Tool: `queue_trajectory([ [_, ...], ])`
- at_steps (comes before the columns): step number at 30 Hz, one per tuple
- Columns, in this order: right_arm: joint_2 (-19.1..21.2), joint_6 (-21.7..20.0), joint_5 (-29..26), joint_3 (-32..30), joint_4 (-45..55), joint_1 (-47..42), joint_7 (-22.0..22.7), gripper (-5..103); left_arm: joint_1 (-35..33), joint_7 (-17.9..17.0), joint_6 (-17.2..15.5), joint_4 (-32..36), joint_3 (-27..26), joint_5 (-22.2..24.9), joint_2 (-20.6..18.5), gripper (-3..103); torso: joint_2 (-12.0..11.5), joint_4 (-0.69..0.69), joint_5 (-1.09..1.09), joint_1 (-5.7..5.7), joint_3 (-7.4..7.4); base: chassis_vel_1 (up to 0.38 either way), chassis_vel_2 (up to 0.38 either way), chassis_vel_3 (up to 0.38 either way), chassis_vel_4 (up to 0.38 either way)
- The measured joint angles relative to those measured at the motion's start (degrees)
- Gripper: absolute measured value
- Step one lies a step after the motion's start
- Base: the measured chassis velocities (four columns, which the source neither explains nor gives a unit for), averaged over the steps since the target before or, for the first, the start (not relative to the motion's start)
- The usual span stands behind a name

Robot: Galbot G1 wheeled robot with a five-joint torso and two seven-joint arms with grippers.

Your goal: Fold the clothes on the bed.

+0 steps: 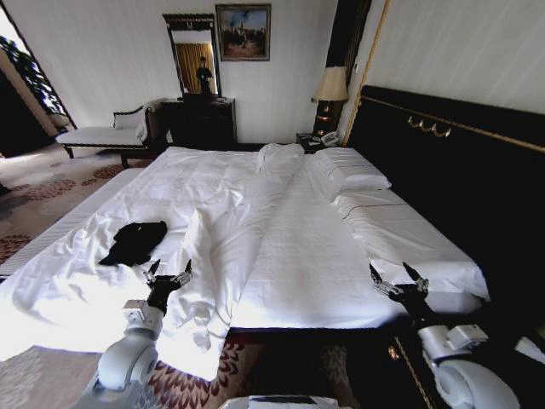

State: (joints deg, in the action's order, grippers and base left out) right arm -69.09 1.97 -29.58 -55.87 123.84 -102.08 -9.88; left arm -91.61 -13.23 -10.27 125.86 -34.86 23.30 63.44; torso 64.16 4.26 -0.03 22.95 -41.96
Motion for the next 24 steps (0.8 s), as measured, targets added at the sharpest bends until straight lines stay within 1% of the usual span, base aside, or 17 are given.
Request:
queue_trajectory([
  [5, 0.06, -0.15, 0.07, 0.01, -0.10, 0.05, -0.01, 100, -0.22, 0.00, 0.04, 0.07, -0.08, 0.00, 0.06, 100, -0.01, -0.02, 0.03, 0.03, -0.01, -0.149, 0.185, 0.165, -0.142],
  [8, 0.05, -0.11, 0.44, 0.05, -0.31, 0.05, -0.10, 100, -0.35, 0.03, 0.04, 0.18, -0.10, 0.00, 0.08, 100, -0.02, -0.01, 0.02, 0.05, -0.02, -0.080, 0.043, 0.067, -0.048],
  [15, -0.01, 0.54, 0.12, 0.17, -0.42, -0.04, -0.15, 100, -0.65, 0.08, 0.04, 0.54, -0.10, 0.00, 0.21, 100, 0.03, 0.01, 0.01, -0.08, 0.03, 0.008, -0.003, -0.008, 0.002],
  [24, 0.10, 0.74, -0.01, 0.56, -0.87, 0.03, -0.30, 100, -1.30, 0.08, 0.04, 0.98, -0.26, -0.04, 0.44, 100, 0.00, -0.01, 0.03, 0.01, 0.00, 0.045, 0.032, -0.038, -0.044],
])
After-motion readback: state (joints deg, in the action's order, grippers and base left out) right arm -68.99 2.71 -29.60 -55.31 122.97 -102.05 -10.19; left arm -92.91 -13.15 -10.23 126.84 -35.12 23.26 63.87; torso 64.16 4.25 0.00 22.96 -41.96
